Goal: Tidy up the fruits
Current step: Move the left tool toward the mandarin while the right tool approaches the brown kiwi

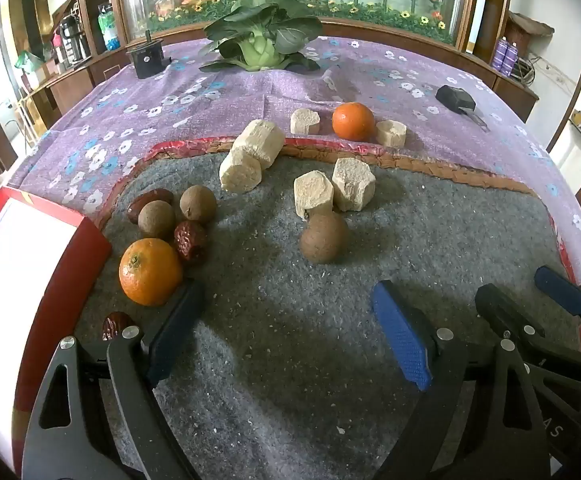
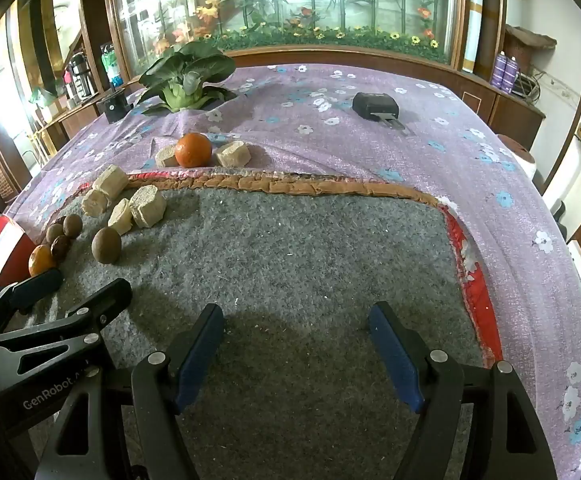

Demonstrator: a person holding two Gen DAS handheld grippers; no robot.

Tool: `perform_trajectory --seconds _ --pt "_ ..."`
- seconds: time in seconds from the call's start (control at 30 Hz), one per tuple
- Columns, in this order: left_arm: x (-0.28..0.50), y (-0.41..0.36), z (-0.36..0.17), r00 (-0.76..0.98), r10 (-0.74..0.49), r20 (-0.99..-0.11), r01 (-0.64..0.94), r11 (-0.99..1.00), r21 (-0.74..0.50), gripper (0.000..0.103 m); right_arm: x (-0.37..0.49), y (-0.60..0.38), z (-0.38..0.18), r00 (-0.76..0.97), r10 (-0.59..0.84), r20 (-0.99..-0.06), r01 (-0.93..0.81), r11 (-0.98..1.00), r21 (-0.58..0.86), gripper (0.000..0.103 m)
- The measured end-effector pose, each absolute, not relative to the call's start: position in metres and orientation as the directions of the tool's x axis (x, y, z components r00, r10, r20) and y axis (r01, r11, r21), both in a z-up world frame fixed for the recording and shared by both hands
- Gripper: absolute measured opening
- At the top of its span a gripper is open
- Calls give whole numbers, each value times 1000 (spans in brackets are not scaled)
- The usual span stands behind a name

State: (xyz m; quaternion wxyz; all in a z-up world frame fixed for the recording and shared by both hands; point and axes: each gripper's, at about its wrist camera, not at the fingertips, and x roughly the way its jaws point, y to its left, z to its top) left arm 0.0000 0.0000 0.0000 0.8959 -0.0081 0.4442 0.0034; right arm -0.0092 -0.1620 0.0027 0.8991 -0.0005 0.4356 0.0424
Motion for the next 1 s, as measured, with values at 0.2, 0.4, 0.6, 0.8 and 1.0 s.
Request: perform_trajectory --seconds 0.2,0.4,0.6,0.8,1.0 --pt "0 0 0 605 -1 -796 -13 1000 -12 88 -9 -162 3 617 76 -783 -77 996 36 75" --pt "0 0 0 605 -1 -796 -13 1000 -11 88 -9 -162 3 617 76 -783 -77 996 36 75" --pt "1 1 1 587 -12 -810 3 1000 -12 88 -10 -163 3 617 90 -782 -83 995 49 77" --pt "0 3 2 569 -36 -822 40 999 -16 87 -9 -164 2 609 124 -783 -121 991 63 81" --pt "-17 16 8 583 -92 -807 41 996 -84 87 -11 -162 3 596 123 -794 -162 986 32 83"
